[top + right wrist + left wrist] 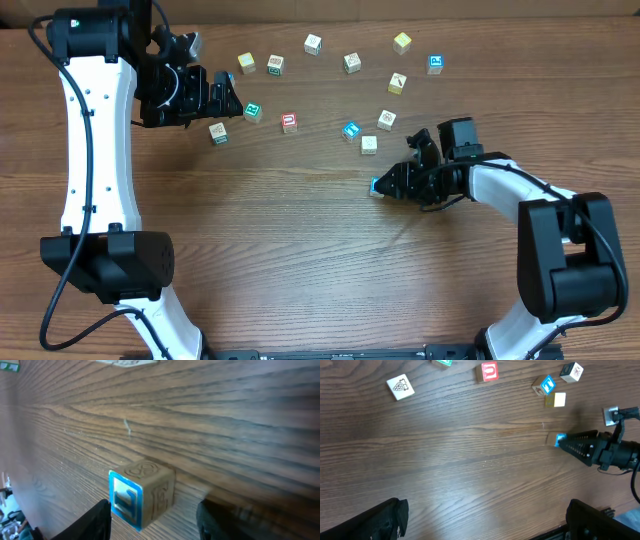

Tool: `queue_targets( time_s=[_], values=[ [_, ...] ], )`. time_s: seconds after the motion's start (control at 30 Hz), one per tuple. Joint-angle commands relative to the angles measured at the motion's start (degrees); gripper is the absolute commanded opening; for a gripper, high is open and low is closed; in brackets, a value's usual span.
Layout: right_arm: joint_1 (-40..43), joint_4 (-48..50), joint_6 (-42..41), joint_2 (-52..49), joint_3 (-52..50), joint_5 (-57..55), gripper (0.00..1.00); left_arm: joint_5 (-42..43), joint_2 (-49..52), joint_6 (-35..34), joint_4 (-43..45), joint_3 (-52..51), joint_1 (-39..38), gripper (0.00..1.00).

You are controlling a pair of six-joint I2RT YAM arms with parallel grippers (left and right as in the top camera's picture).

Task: Form a horizontal line
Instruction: 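Grasp the blue-lettered block with the right gripper and lift it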

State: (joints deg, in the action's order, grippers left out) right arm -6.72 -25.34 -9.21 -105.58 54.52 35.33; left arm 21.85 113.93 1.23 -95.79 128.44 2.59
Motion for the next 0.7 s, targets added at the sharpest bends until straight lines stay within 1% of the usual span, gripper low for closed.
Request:
queue_targets(
  time_s=[0.0, 0.13, 0.2, 0.3, 0.43, 0.57, 0.67],
  values=[
    [0.42, -0.74, 0.24, 0.48, 1.9, -3.13, 0.57, 0.02, 0.55, -0.13, 0.09, 1.29, -0.37, 0.99],
    [0.42, -2.51, 0.26, 0.5, 5.49, -3.17, 0.61, 0.02, 0.55, -0.13, 0.09, 1.29, -0.37, 1.0],
    [0.42, -4.98, 0.24, 0.74, 8.37, -3.78, 0.63, 0.02, 0.55, -0.13, 0.09, 1.29, -0.37, 0.99],
    [0.17, -10.73, 0.26, 1.27, 13.29, -6.51, 0.63, 0.02, 0.55, -0.13, 0.09, 1.29, -0.37, 0.99],
    [-1.4, -17.27, 0.22, 1.97, 18.21, -12.9, 0.63, 0.02, 0.55, -0.13, 0.09, 1.29, -0.37, 1.0],
    [-4.46, -19.12, 0.11, 1.97, 18.97, -18.99, 0.63, 0.02, 0.55, -0.13, 0.09, 1.29, -0.37, 1.0],
    [-7.54, -20.48, -1.79, 1.97, 18.93, -26.53, 0.63, 0.02, 0.55, -0.13, 0.09, 1.29, -0.37, 0.99]
  ],
)
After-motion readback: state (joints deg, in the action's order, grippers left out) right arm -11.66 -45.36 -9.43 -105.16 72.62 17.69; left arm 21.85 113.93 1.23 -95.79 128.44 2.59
